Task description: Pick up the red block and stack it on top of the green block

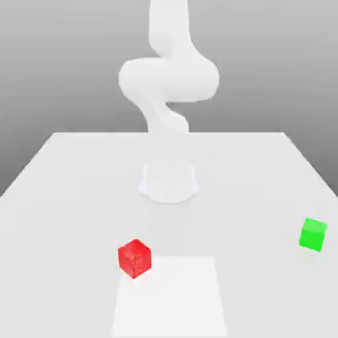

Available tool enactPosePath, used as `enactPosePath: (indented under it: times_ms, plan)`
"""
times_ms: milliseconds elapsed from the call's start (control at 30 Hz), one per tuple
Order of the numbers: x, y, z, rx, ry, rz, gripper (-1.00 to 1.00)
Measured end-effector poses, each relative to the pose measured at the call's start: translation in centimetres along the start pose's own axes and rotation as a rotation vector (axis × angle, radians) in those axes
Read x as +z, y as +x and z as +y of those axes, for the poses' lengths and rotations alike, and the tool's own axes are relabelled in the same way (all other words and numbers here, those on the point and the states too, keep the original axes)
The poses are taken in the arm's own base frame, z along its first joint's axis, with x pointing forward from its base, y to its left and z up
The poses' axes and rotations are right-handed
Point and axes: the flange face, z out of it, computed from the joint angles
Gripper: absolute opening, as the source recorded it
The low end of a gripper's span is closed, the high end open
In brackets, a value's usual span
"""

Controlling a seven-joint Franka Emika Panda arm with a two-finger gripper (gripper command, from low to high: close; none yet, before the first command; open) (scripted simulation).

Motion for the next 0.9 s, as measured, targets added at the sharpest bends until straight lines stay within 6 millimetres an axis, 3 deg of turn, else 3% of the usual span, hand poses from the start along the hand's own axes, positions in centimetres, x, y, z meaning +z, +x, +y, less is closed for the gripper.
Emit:
enactPosePath:
  times_ms: [200,400,600,800,833,900]
  plan:
    - [14.1,-2.0,6.8,0.230,-0.189,-0.118,0.00]
    - [24.7,-7.4,16.4,0.455,-0.412,-0.196,0.00]
    - [31.8,-15.5,28.3,0.677,-0.670,-0.230,0.00]
    - [35.8,-18.5,32.0,0.701,-0.699,-0.233,0.00]
    - [36.2,-18.8,32.3,0.702,-0.699,-0.234,-1.00]
    - [36.2,-18.8,32.3,0.702,-0.699,-0.233,-1.00]
